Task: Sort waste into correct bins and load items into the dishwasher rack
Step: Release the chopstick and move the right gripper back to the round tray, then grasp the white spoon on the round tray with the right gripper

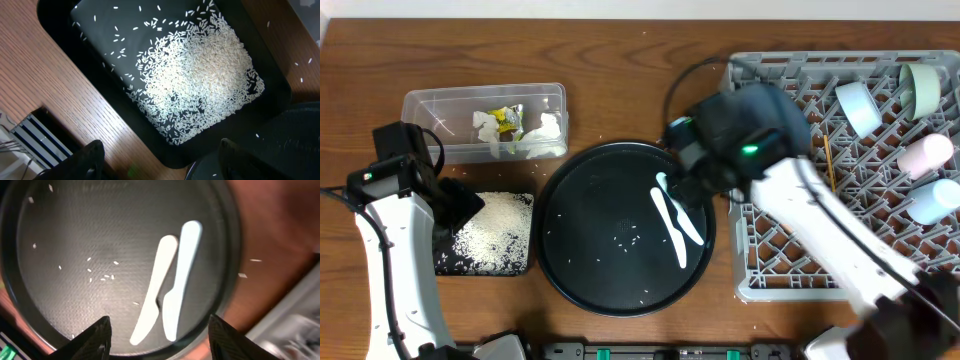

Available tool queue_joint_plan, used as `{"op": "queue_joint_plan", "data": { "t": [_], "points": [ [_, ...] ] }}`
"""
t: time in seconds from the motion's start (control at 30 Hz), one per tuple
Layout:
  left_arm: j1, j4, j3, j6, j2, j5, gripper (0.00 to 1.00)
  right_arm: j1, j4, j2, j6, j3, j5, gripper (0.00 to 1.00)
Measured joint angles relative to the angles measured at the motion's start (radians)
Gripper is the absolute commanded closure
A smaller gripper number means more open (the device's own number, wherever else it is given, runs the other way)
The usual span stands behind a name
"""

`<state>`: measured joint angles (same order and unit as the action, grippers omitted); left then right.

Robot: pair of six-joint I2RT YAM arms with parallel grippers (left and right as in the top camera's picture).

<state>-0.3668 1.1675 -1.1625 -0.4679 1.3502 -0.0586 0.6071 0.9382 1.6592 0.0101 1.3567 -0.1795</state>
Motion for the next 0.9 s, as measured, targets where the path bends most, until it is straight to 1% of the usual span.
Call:
{"op": "queue_joint_plan", "data": {
  "t": [0.17, 0.3, 0.57, 0.63, 0.7, 0.77, 0.9],
  "points": [
    [0.000, 0.000, 0.000, 0.000, 0.000, 0.000, 0.26, 0.071, -0.045, 0.137, -0.064, -0.001, 0.038, 0.43],
    [0.000, 0.000, 0.000, 0.000, 0.000, 0.000, 0.27, 0.102, -0.046, 0.224, -0.114, -0.002, 0.049, 0.43],
    [0.000, 0.000, 0.000, 0.000, 0.000, 0.000, 0.26, 0.123, -0.051, 0.332, -0.160, -0.005, 0.066, 0.44],
    [0.000, 0.000, 0.000, 0.000, 0.000, 0.000, 0.27, 0.126, -0.060, 0.352, -0.167, -0.005, 0.074, 0.48],
    [0.000, 0.000, 0.000, 0.000, 0.000, 0.000, 0.27, 0.126, -0.061, 0.361, -0.175, -0.003, 0.083, 0.55],
    [0.000, 0.000, 0.000, 0.000, 0.000, 0.000, 0.26, 0.126, -0.060, 0.363, -0.188, -0.002, 0.094, 0.65],
    [0.000, 0.000, 0.000, 0.000, 0.000, 0.000, 0.27, 0.125, -0.055, 0.367, -0.211, 0.000, 0.118, 0.71]
  ]
}}
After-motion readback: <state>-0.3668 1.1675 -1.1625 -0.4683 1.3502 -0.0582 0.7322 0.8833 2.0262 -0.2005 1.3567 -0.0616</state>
